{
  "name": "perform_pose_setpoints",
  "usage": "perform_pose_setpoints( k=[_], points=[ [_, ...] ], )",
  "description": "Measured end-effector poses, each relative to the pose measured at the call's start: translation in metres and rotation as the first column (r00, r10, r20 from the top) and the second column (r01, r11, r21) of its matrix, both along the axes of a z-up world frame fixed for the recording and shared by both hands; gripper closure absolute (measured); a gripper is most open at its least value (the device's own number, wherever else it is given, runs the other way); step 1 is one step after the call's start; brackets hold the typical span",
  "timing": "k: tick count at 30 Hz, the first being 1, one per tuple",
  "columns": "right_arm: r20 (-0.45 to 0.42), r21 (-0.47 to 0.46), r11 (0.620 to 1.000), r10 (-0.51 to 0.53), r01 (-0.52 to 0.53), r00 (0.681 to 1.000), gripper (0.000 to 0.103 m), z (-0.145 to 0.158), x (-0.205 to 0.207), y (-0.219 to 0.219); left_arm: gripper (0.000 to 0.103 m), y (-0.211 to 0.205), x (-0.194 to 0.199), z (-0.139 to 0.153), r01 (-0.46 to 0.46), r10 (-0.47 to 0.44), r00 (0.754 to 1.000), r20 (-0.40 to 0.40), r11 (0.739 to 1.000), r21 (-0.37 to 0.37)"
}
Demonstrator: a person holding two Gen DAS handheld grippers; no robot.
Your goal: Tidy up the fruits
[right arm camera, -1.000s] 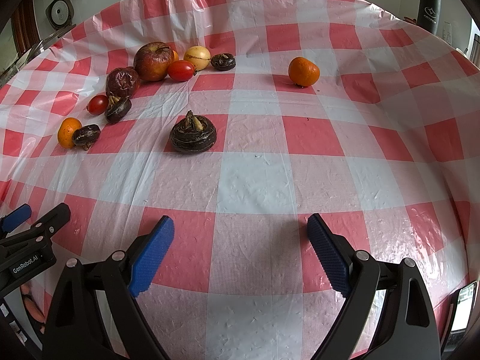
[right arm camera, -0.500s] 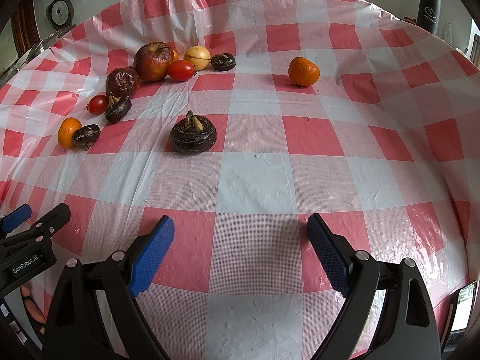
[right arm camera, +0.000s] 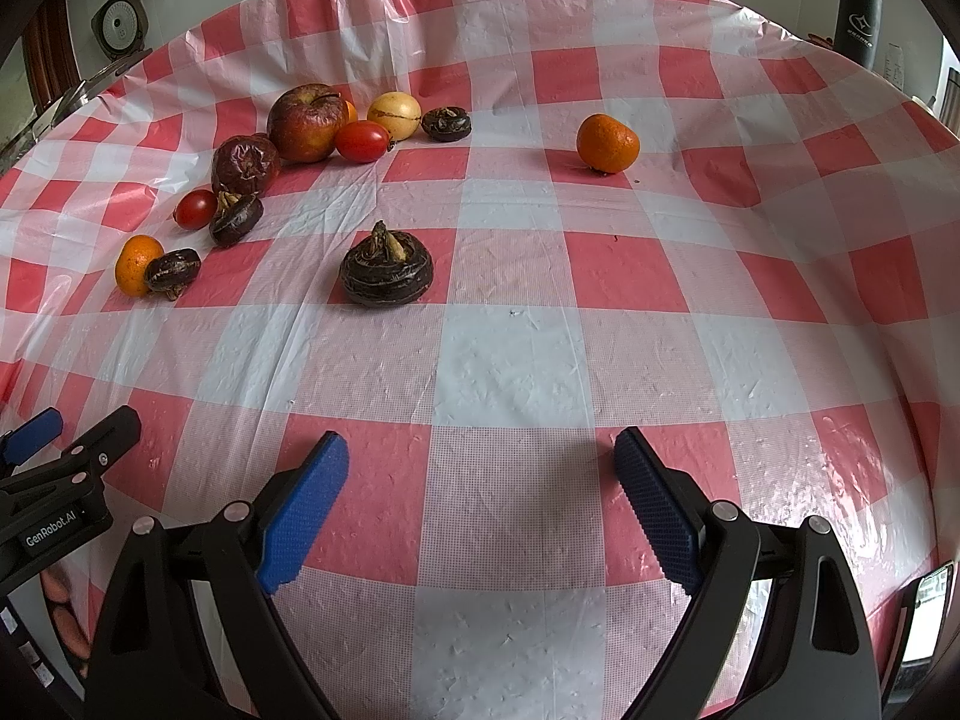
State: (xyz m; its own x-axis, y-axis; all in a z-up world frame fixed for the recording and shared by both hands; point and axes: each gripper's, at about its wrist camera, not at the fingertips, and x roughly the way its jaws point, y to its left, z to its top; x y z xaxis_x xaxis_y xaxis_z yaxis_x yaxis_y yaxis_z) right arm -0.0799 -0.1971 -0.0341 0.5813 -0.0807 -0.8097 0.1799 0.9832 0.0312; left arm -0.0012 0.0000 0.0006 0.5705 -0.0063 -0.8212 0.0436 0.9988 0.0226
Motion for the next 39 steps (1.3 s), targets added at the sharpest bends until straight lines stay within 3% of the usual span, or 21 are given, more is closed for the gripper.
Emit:
perform_pose_setpoints(
  k=[4, 7, 9, 11, 13, 16, 22, 28, 30, 33, 39],
  points=[
    [0.001, 0.005, 1.000, 0.008, -0.008, 1.000, 0.015, 0.001, -0.001, -0.002, 0.001, 0.001, -0.007, 0.000, 0.074, -0.074, 0.997, -0.019, 0.997, -0.014],
    [0.001, 0.001, 0.999, 0.045, -0.045, 0.999, 0.016, 0.002, -0.001, -0.001, 0.001, 0.002, -0.029, 0.001, 0.098, -0.098, 0.995, 0.001, 0.994, -0.055],
    [0.008, 0.015, 0.998, 0.055, -0.055, 0.998, 0.016, 0.001, -0.003, -0.004, 0.001, -0.006, -0.037, 0.005, 0.142, -0.141, 0.989, 0.037, 0.989, -0.032],
    [0.032, 0.069, 0.996, 0.055, -0.057, 0.998, 0.016, 0.002, -0.007, -0.012, 0.002, -0.015, -0.043, 0.009, 0.164, -0.165, 0.983, 0.083, 0.986, 0.010],
    [0.069, 0.151, 0.987, 0.049, -0.059, 0.996, 0.016, 0.003, -0.011, -0.023, 0.002, -0.015, -0.052, 0.018, 0.175, -0.171, 0.975, 0.141, 0.985, -0.010],
    [0.086, 0.215, 0.975, 0.037, -0.055, 0.996, 0.016, 0.005, -0.011, -0.033, 0.002, -0.002, -0.037, 0.026, 0.147, -0.137, 0.980, 0.146, 0.987, -0.060],
    [0.049, 0.191, 0.980, 0.056, -0.064, 0.997, 0.016, 0.006, 0.028, -0.021, 0.002, 0.034, -0.007, 0.027, 0.023, 0.005, 0.990, 0.140, 0.980, -0.199],
    [0.039, 0.082, 0.986, 0.140, -0.143, 0.989, 0.034, 0.006, 0.072, 0.018, 0.006, 0.042, 0.002, 0.024, -0.013, 0.042, 0.990, 0.132, 0.976, -0.217],
    [0.032, 0.059, 0.987, 0.150, -0.152, 0.988, 0.049, 0.004, 0.081, 0.024, 0.006, 0.039, 0.009, 0.025, -0.012, 0.037, 0.990, 0.137, 0.983, -0.183],
    [0.024, -0.017, 0.990, 0.137, -0.136, 0.990, 0.061, 0.003, 0.088, 0.031, 0.008, 0.034, 0.026, 0.028, -0.001, 0.021, 0.990, 0.140, 0.990, -0.143],
    [0.047, 0.054, 0.996, 0.075, -0.077, 0.996, 0.061, 0.004, 0.079, 0.011, 0.022, 0.032, 0.064, 0.025, -0.015, 0.032, 0.995, 0.092, 0.984, -0.177]
  ],
)
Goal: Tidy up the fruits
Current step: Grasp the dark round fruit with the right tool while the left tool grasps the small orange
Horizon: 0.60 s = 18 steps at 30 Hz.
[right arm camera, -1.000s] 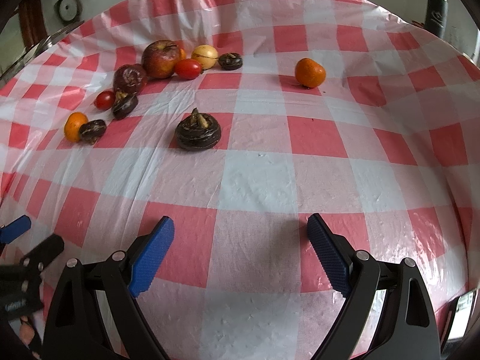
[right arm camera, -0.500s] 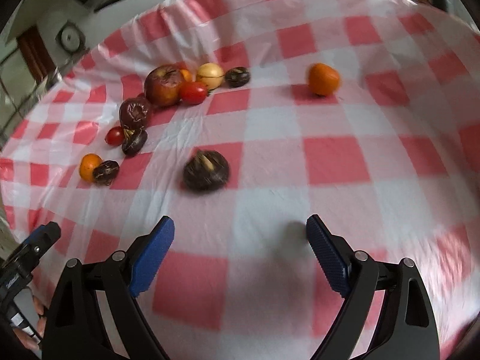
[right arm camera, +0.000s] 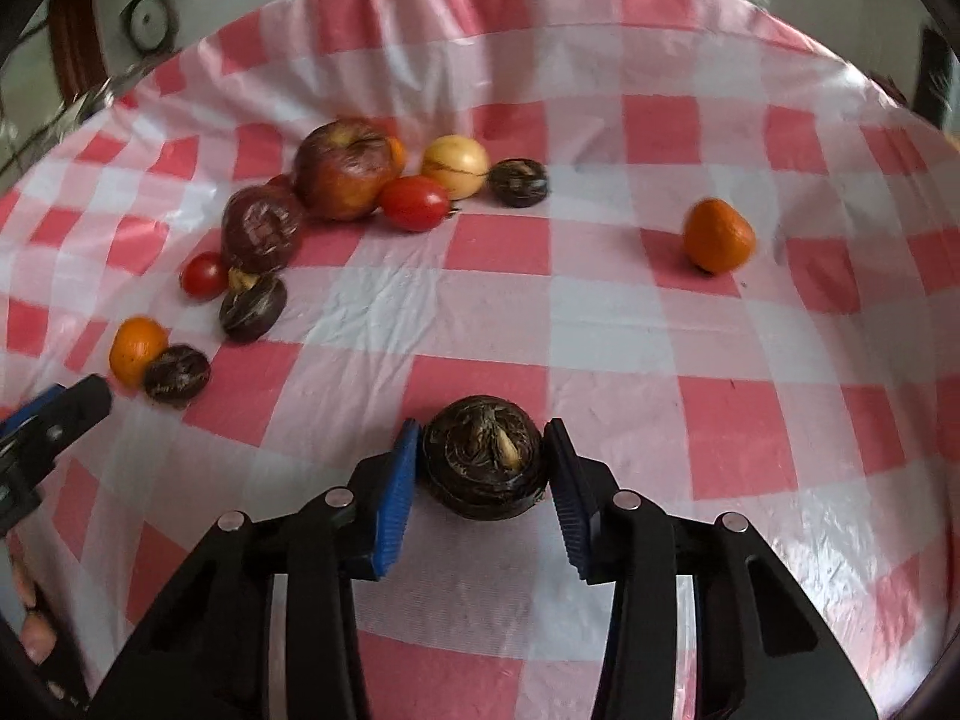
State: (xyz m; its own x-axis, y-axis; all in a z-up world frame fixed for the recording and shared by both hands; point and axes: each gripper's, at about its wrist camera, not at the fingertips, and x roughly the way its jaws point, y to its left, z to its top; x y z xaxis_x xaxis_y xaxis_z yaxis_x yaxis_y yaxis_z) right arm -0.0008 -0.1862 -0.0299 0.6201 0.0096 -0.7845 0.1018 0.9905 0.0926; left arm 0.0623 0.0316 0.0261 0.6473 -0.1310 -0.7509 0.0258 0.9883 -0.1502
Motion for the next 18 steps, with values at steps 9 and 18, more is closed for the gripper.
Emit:
perform_pose_setpoints(
  k=[9, 18],
  points=[
    [0.007, 0.024, 1.000, 0.004, -0.004, 1.000, 0.061, 0.001, -0.004, -0.003, 0.032, 0.006, 0.009, -0.007, -0.020, 0.020, 1.000, -0.001, 0.999, -0.045],
    [0.007, 0.030, 1.000, 0.006, -0.006, 1.000, 0.061, 0.001, -0.004, -0.004, 0.061, -0.007, 0.039, -0.016, -0.078, 0.074, 0.996, -0.044, 0.993, -0.089]
  ],
)
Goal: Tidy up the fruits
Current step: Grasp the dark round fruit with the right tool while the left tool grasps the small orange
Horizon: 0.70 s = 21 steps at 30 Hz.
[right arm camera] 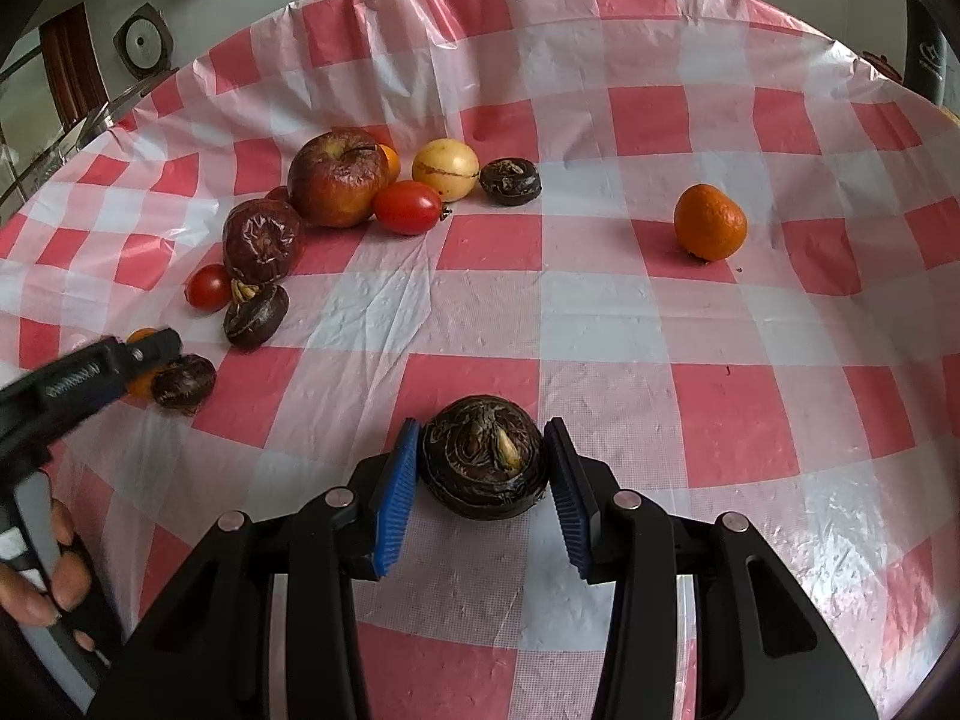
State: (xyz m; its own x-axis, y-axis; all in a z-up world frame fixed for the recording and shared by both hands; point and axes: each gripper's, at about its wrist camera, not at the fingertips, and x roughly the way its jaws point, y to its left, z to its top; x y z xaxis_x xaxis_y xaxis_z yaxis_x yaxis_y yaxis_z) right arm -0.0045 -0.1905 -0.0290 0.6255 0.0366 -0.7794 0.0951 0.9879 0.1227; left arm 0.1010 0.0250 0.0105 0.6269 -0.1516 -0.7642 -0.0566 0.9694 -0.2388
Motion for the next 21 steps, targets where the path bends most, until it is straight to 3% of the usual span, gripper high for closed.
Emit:
perform_pose_setpoints(
  k=[4, 9, 15, 21],
  points=[
    [0.000, 0.002, 1.000, 0.000, 0.000, 1.000, 0.061, 0.000, 0.000, 0.000, 0.061, 0.002, -0.011, 0.002, -0.002, 0.002, 1.000, 0.031, 1.000, 0.002],
    [0.001, 0.010, 1.000, 0.000, 0.000, 1.000, 0.061, 0.001, 0.000, 0.000, 0.062, 0.016, -0.026, 0.006, -0.047, 0.053, 0.995, 0.083, 0.997, -0.065],
    [0.000, 0.007, 1.000, 0.001, -0.001, 1.000, 0.061, 0.002, 0.000, 0.000, 0.062, 0.028, -0.034, 0.007, -0.087, 0.098, 0.991, 0.086, 0.988, -0.124],
    [-0.001, 0.008, 1.000, 0.002, -0.002, 1.000, 0.061, 0.002, 0.001, 0.001, 0.062, 0.032, -0.035, 0.006, -0.101, 0.114, 0.990, 0.088, 0.985, -0.137]
  ],
)
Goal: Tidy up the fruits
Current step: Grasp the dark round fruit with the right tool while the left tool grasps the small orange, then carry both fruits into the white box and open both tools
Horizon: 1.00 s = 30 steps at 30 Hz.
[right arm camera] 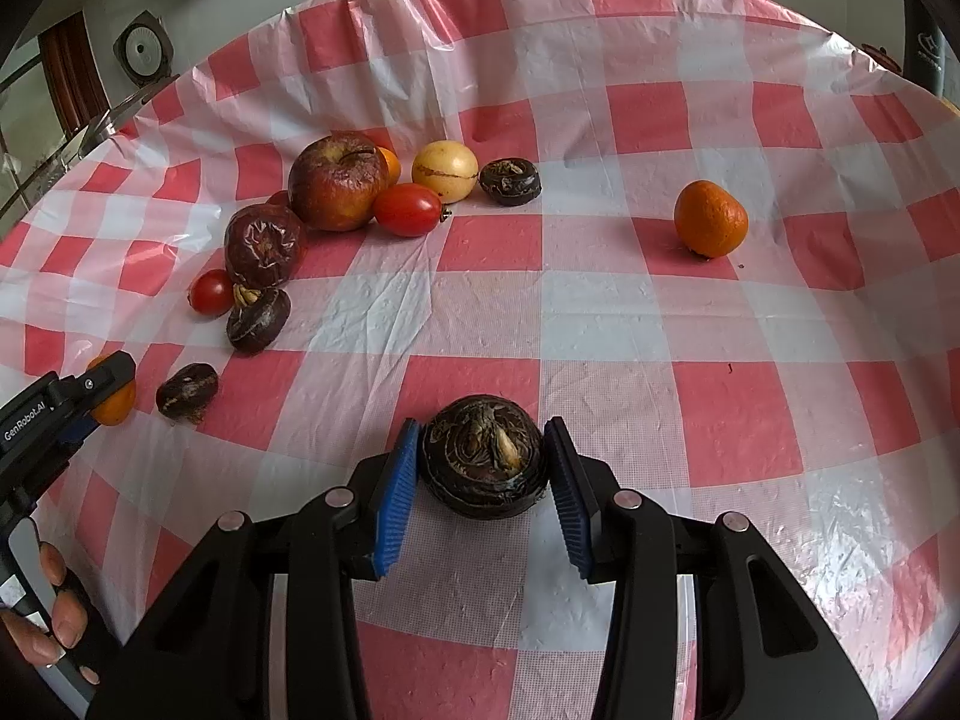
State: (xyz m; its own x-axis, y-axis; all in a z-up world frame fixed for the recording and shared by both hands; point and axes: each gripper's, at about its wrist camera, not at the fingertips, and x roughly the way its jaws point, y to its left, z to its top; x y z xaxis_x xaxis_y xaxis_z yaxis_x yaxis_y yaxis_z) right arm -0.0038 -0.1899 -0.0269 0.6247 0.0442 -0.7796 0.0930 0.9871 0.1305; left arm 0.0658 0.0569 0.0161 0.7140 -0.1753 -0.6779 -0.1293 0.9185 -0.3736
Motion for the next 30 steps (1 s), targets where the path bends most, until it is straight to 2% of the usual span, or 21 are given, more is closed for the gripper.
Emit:
perform_pose_setpoints(
  k=[7, 12, 15, 18, 25, 30],
  points=[
    [-0.001, -0.008, 1.000, 0.001, -0.001, 1.000, 0.061, 0.000, 0.000, -0.001, 0.062, 0.004, -0.001, -0.001, -0.014, 0.014, 1.000, 0.000, 1.000, -0.007],
    [0.008, -0.041, 0.999, -0.018, 0.018, 1.000, 0.061, 0.002, -0.003, 0.002, 0.062, 0.004, -0.021, 0.002, -0.017, 0.017, 1.000, -0.004, 1.000, 0.015],
    [-0.002, 0.025, 0.999, -0.021, 0.021, 1.000, 0.061, 0.003, -0.019, 0.002, 0.062, 0.003, -0.049, 0.006, 0.010, -0.010, 1.000, 0.013, 0.999, 0.039],
    [0.013, 0.042, 0.999, 0.028, -0.028, 1.000, 0.061, 0.009, -0.042, 0.017, 0.062, 0.002, -0.077, 0.011, 0.037, -0.039, 0.999, 0.031, 0.997, 0.075],
    [0.060, 0.053, 0.983, 0.174, -0.177, 0.983, 0.061, 0.024, -0.090, 0.059, 0.061, 0.014, -0.134, 0.007, 0.073, -0.075, 0.997, 0.022, 0.994, 0.077],
    [0.089, 0.069, 0.967, 0.237, -0.244, 0.967, 0.061, 0.031, -0.119, 0.078, 0.061, 0.029, -0.170, 0.009, 0.074, -0.077, 0.997, 0.027, 0.992, 0.098]
  ],
)
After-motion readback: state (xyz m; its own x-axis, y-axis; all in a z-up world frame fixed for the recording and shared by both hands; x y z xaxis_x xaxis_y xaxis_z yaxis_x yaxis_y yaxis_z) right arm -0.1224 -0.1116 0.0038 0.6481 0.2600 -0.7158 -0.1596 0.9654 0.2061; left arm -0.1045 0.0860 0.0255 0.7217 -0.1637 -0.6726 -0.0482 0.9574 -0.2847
